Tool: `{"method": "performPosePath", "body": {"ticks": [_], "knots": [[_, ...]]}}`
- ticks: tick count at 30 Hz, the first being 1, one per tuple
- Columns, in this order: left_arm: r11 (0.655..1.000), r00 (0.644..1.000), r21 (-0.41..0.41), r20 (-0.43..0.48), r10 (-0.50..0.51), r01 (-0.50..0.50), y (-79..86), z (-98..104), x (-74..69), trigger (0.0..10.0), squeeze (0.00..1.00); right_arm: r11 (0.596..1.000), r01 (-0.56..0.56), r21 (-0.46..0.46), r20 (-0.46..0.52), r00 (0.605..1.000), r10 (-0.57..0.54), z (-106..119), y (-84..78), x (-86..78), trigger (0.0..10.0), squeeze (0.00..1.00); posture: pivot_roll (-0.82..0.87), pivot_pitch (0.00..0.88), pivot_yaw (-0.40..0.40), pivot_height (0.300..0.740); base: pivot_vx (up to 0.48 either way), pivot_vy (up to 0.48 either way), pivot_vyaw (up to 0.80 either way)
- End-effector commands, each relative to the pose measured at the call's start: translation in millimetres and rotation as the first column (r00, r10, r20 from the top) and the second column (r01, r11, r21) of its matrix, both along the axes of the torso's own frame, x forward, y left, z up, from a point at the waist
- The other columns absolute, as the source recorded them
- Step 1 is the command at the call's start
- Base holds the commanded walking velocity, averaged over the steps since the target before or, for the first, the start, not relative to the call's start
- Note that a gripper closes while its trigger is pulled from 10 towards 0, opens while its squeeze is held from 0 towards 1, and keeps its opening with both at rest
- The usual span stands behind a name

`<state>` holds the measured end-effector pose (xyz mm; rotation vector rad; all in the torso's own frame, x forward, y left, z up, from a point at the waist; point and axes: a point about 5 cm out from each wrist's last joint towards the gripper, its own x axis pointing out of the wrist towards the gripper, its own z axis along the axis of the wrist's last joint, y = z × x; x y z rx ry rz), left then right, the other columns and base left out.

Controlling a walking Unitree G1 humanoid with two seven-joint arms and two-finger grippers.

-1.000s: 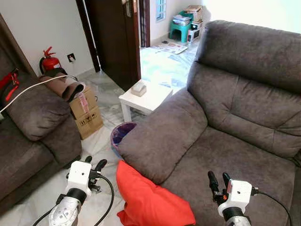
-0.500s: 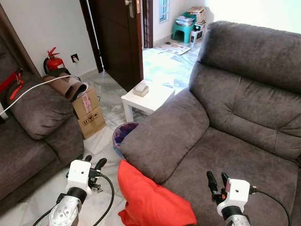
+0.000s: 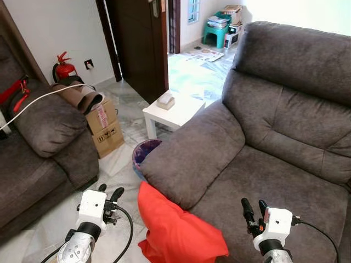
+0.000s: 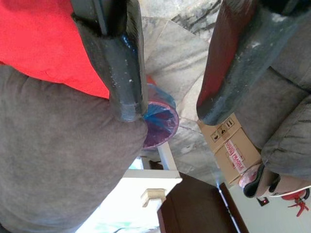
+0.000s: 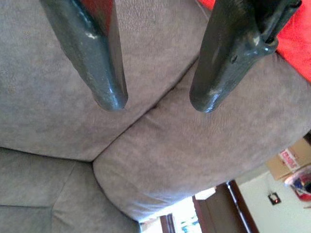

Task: Move the pillow to the sofa from floor

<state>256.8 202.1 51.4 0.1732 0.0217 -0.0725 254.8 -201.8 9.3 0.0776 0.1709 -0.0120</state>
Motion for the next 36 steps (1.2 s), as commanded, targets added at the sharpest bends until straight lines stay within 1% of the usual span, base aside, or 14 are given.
{"method": "performPosePath", "body": {"ticks": [1, 3, 4, 6, 11, 14, 16, 21, 22, 31, 32, 33, 34, 36], "knots": [[1.000, 1.000, 0.003, 0.006, 0.010, -0.010, 1.9, 2, -0.9, 10.0, 0.00, 1.000, -0.004, -0.001, -0.008, 1.000, 0.004, -1, 0.9, 0.1, 10.0, 0.00, -0.01, 0.115, 0.047, 0.691, 0.000, 0.000, 0.00], [1.000, 1.000, 0.001, 0.009, 0.012, -0.012, 2.7, 2, 0.0, 10.0, 0.00, 1.000, -0.012, 0.013, 0.019, 1.000, 0.012, 1, 2.0, 0.3, 10.0, 0.00, -0.01, 0.112, 0.047, 0.691, 0.000, 0.000, 0.00], [1.000, 1.000, 0.001, 0.010, 0.010, -0.010, 3.1, 3, 0.5, 10.0, 0.00, 1.000, -0.017, 0.000, 0.021, 1.000, 0.017, 2, 2.3, 0.5, 10.0, 0.00, -0.01, 0.111, 0.048, 0.691, 0.000, 0.000, 0.00], [0.999, 1.000, -0.017, 0.009, 0.029, -0.029, 5.5, 3, 1.0, 10.0, 0.00, 1.000, -0.025, 0.001, 0.019, 0.999, 0.025, 2, 3.9, 1.0, 10.0, 0.00, -0.01, 0.110, 0.047, 0.691, 0.000, 0.000, 0.00], [0.999, 0.999, -0.013, 0.011, 0.032, -0.032, 7.0, 4, 1.4, 10.0, 0.00, 1.000, -0.030, 0.001, 0.008, 1.000, 0.030, 0, 5.4, 1.1, 10.0, 0.00, 0.00, 0.110, 0.047, 0.691, 0.000, 0.000, 0.00], [1.000, 1.000, -0.017, 0.013, 0.022, -0.022, 5.7, 5, 1.7, 10.0, 0.00, 0.999, -0.040, 0.003, -0.006, 0.999, 0.040, -1, 6.8, 1.3, 10.0, 0.00, 0.00, 0.110, 0.047, 0.671, 0.000, 0.000, 0.00], [1.000, 1.000, -0.014, 0.012, 0.018, -0.018, 4.4, 4, 1.4, 10.0, 0.00, 0.999, -0.035, 0.008, 0.013, 0.999, 0.035, 1, 6.7, 1.3, 10.0, 0.00, 0.00, 0.111, 0.047, 0.656, 0.000, 0.000, 0.00], [1.000, 1.000, -0.011, 0.006, 0.010, -0.010, 2.3, 3, 0.6, 10.0, 0.00, 0.999, -0.044, 0.011, 0.005, 0.999, 0.044, 0, 7.5, 1.4, 10.0, 0.00, 0.00, 0.110, 0.045, 0.656, 0.000, 0.000, 0.00], [1.000, 1.000, -0.012, 0.006, 0.009, -0.009, 1.6, 3, 0.5, 10.0, 0.00, 0.998, -0.055, 0.021, 0.013, 0.998, 0.055, 1, 8.7, 1.4, 10.0, 1.00, 0.00, 0.111, 0.044, 0.656, 0.000, 0.000, 0.00], [1.000, 1.000, -0.016, 0.006, 0.013, -0.013, 1.0, 2, 0.4, 10.0, 0.00, 0.997, -0.074, 0.030, 0.020, 0.997, 0.073, 1, 10.4, 1.6, 10.0, 1.00, 0.00, 0.108, 0.039, 0.656, 0.000, 0.000, 0.00], [1.000, 1.000, -0.017, 0.005, 0.014, -0.014, 0.5, 2, 0.5, 10.0, 0.00, 0.996, -0.081, 0.026, 0.017, 0.997, 0.081, 1, 11.4, 1.7, 10.0, 0.31, 0.00, 0.107, 0.038, 0.656, 0.000, 0.000, 0.00], [1.000, 1.000, -0.017, 0.005, 0.014, -0.014, 0.5, 2, 0.5, 10.0, 0.00, 0.996, -0.081, 0.026, 0.017, 0.997, 0.081, 1, 11.4, 1.7, 10.0, 0.31, 0.00, 0.107, 0.038, 0.656, 0.000, 0.000, 0.00], [1.000, 1.000, -0.018, 0.003, 0.012, -0.012, 0.0, 2, 0.5, 10.0, 0.00, 0.996, -0.084, 0.023, 0.012, 0.996, 0.083, 0, 12.0, 1.8, 10.0, 0.00, 0.00, 0.106, 0.037, 0.656, 0.000, 0.000, 0.00], [1.000, 1.000, -0.019, 0.002, 0.010, -0.010, -0.2, 1, 0.4, 10.0, 0.00, 0.996, -0.085, 0.022, 0.009, 0.996, 0.084, 0, 12.0, 1.8, 10.0, 0.00, 0.00, 0.106, 0.036, 0.656, 0.000, 0.000, 0.00]]}}
